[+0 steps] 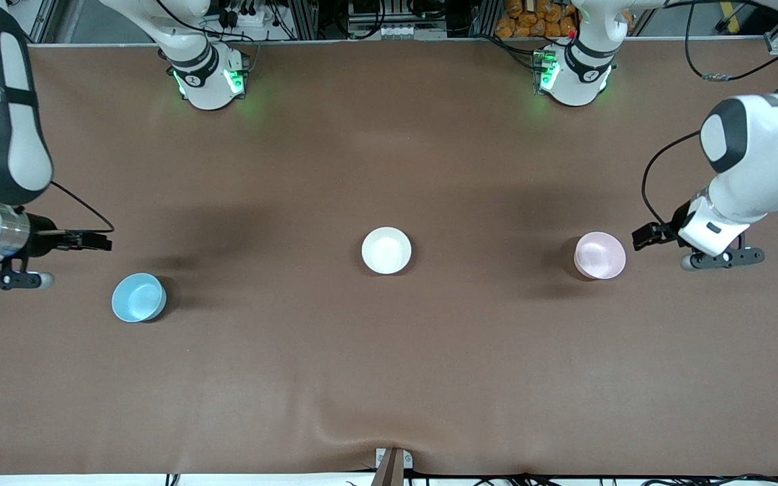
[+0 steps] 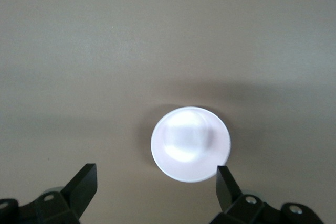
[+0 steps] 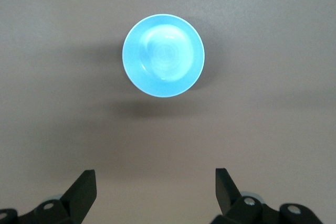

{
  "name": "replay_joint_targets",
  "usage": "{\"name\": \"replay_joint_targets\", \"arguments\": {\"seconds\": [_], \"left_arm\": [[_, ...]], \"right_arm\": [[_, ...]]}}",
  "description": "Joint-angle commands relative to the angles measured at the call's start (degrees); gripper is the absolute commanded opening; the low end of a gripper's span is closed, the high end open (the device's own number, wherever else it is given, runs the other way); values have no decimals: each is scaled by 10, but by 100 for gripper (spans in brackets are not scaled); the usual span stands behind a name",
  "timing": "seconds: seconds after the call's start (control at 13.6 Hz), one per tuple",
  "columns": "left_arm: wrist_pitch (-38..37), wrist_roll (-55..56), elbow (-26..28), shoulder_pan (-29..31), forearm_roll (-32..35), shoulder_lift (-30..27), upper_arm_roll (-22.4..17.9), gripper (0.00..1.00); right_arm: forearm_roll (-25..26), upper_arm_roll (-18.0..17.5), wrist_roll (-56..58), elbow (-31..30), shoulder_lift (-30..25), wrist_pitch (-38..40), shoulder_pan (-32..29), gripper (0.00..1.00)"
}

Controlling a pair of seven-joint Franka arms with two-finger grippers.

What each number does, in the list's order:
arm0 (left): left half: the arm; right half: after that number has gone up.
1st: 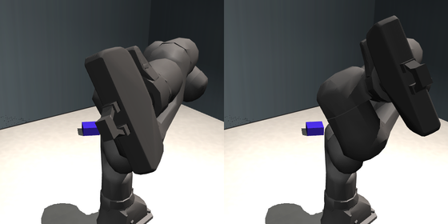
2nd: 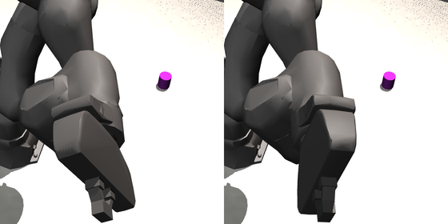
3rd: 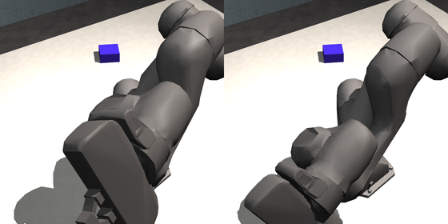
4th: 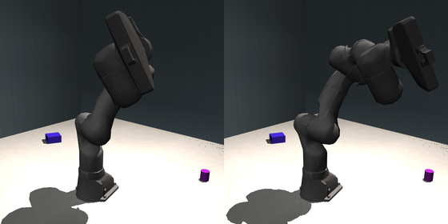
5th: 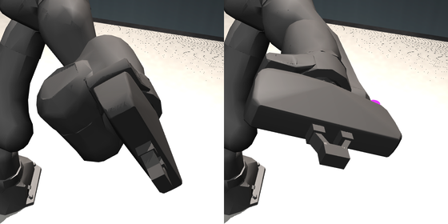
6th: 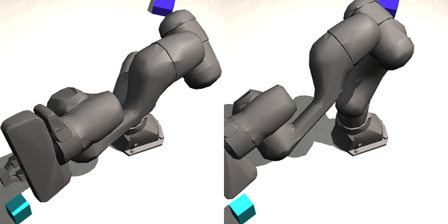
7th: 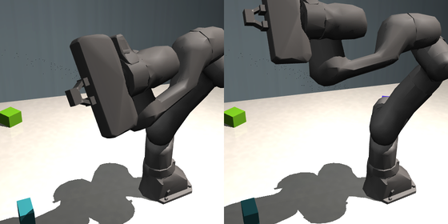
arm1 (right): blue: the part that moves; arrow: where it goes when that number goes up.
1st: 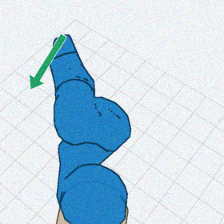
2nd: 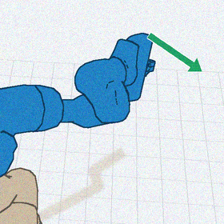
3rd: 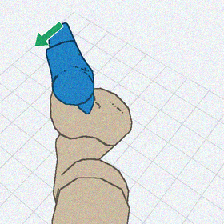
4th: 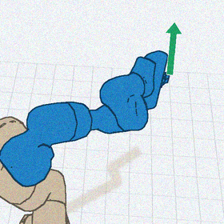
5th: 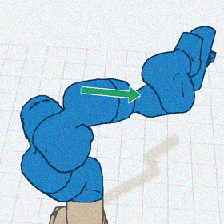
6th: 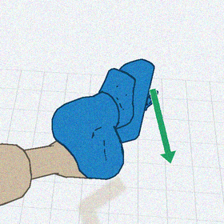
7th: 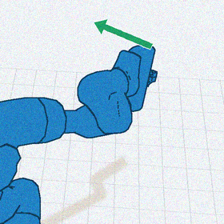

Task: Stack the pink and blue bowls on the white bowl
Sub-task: 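Move the right gripper to the blue bowl while the left gripper reaches the pink bowl, then grip the blue bowl with the right gripper while the left gripper grips the pink bowl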

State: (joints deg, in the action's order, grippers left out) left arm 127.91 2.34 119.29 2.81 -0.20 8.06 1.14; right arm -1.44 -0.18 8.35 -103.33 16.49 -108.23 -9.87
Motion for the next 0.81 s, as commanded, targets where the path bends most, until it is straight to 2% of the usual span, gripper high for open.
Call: {"name": "replay_joint_targets", "arguments": {"seconds": [0.0,0.37,0.73], "left_arm": [[26,-20,0,9,-1,24,4,99],[94,-21,17,9,-1,64,7,93],[122,-60,59,11,-1,74,7,80]], "right_arm": [[10,-4,5,1,40,-48,-7,100],[21,-4,17,12,96,-126,-12,100],[10,-6,105,90,180,-125,-44,100]]}}
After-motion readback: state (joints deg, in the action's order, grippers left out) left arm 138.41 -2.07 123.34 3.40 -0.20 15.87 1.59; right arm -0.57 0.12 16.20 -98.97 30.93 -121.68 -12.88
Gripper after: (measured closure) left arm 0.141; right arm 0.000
